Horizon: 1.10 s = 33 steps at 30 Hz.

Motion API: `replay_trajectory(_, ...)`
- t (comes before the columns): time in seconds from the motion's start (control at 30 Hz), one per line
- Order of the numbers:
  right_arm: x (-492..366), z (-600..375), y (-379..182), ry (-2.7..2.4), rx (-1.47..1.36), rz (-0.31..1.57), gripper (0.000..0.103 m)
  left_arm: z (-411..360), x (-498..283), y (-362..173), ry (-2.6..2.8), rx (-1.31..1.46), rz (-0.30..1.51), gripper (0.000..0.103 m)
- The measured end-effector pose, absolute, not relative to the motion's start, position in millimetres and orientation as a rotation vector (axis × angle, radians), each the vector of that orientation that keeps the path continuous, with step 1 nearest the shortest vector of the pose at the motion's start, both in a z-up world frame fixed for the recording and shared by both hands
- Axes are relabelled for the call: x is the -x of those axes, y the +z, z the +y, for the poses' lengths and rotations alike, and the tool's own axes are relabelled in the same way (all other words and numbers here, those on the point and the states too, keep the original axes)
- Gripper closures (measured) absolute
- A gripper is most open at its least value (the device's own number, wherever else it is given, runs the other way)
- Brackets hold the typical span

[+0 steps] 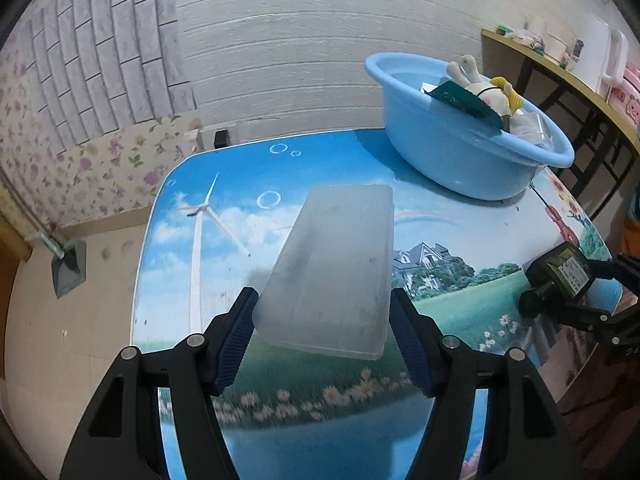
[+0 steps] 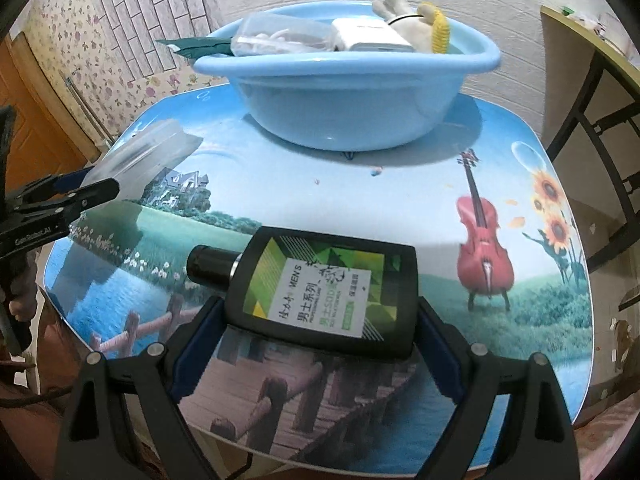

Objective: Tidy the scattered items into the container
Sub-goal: 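Lift the clear box with left while right carries the black bottle toward the basin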

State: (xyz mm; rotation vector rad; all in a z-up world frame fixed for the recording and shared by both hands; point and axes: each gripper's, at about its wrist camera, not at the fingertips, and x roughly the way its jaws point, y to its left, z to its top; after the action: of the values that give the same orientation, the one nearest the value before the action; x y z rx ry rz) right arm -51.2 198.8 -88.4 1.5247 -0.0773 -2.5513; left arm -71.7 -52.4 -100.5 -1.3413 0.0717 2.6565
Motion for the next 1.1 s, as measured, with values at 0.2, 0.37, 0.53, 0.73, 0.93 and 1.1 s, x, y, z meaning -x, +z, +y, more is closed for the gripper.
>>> replay_trajectory(0.2,45.7,199.4,-85.8,-2.585,-1.502,-0.075,0.012,-53.0,55.6,-96.8,2.708,1.381,0.008,0.037)
replay_trajectory(0.37,43.5,200.9,-84.2,-2.593,-1.485,-0.085,0.012,-53.2,42.7,-92.1,2.735,1.386,-0.037,0.038)
replay_trajectory(0.53,38.5,208.0,-84.0,-2.592,-1.483,-0.095,0.012,-51.8,33.8,-95.1,2.734,1.403,-0.067,0.038)
replay_trajectory(0.73,39.4,207.0,-84.9,-2.591,-1.485,-0.095,0.012,-52.1,28.7,-99.5,2.749,1.424,-0.066,0.038)
replay_trajectory(0.93,40.7,206.3,-86.2,-2.589,-1.486,-0.09,0.012,-50.4,30.5,-103.2,2.751,1.428,-0.059,0.038)
replay_trajectory(1.1,42.3,204.1,-87.1,-2.592,-1.488,-0.082,0.012,-49.3,34.7,-106.4,2.737,1.436,-0.055,0.038)
